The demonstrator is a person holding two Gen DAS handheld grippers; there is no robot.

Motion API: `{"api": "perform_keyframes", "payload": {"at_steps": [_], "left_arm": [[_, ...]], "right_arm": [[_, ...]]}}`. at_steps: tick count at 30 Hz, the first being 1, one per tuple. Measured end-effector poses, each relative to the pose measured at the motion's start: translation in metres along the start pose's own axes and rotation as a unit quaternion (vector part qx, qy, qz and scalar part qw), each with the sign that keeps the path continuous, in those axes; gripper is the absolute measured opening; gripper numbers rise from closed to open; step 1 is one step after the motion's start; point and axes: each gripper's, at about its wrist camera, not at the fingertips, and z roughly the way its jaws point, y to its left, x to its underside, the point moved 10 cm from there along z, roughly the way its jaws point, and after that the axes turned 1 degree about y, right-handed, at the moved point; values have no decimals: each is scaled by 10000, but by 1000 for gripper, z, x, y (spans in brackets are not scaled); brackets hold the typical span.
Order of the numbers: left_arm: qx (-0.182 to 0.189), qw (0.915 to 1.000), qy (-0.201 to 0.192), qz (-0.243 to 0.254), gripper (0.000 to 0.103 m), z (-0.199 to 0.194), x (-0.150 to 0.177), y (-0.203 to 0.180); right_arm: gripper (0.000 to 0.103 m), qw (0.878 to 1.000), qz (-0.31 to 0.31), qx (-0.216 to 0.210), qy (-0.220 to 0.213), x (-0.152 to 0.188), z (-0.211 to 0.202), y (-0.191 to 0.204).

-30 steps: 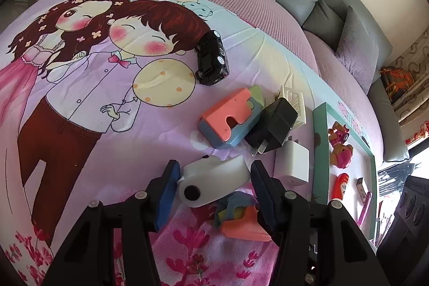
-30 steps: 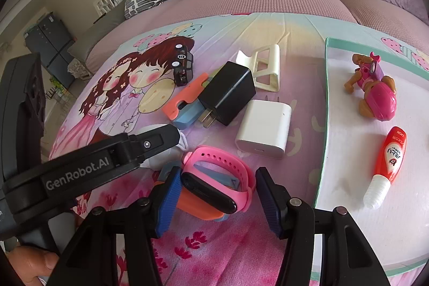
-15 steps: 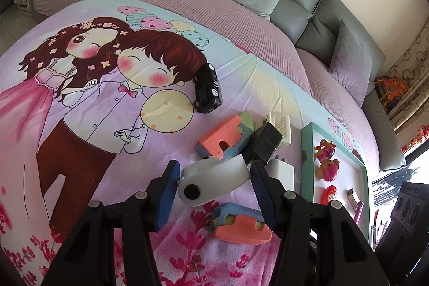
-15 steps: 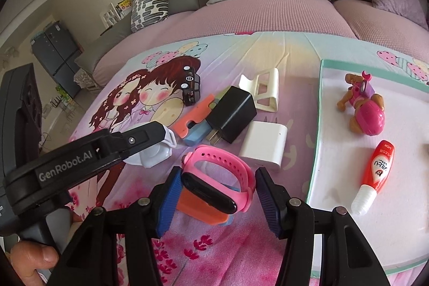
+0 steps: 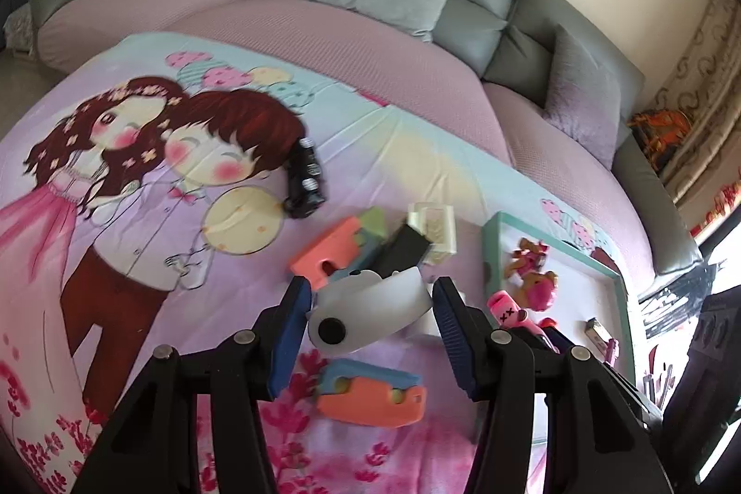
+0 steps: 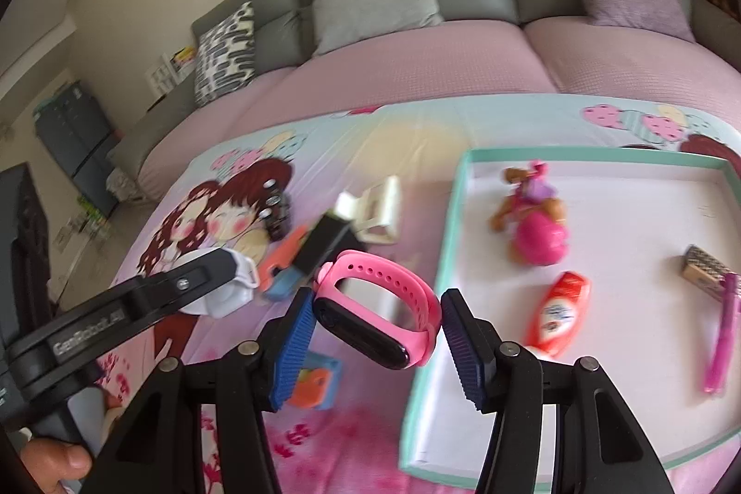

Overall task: Organize rigid objects
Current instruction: 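Grasp the white round object with the left gripper while the right gripper grasps the pink watch band, then carry the white object and pink watch band over the tray and lower them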

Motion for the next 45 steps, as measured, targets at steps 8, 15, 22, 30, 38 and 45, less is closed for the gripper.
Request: {"api": "perform_keyframes", "payload": {"at_steps": [8,15,22,30,38,45], "left_arm": [[149,9980,113,599,56,7,3,-57],[259,9927,307,1138,56,20,12,-110],[382,9879,480,1423,56,41,23,-149],[217,9871,597,1467,56,72,34,-158],[-64,9858,576,1578,56,86,39,-151],[-217,9845,632,1619,56,90,43,-146]], "right_arm": [[59,9938,626,848,-340,-12,-31,-88],[59,9837,1205,1259,-436,-10,-49,-145],[59,9766,1455,1501,-510,-7,-59,-174],[59,9728,1642,1588,-381,2,-55,-193],[59,9747,1593,1545,-281,6,-48,-192],[59,9751,1555,1566,-222,7,-46,-190]]}}
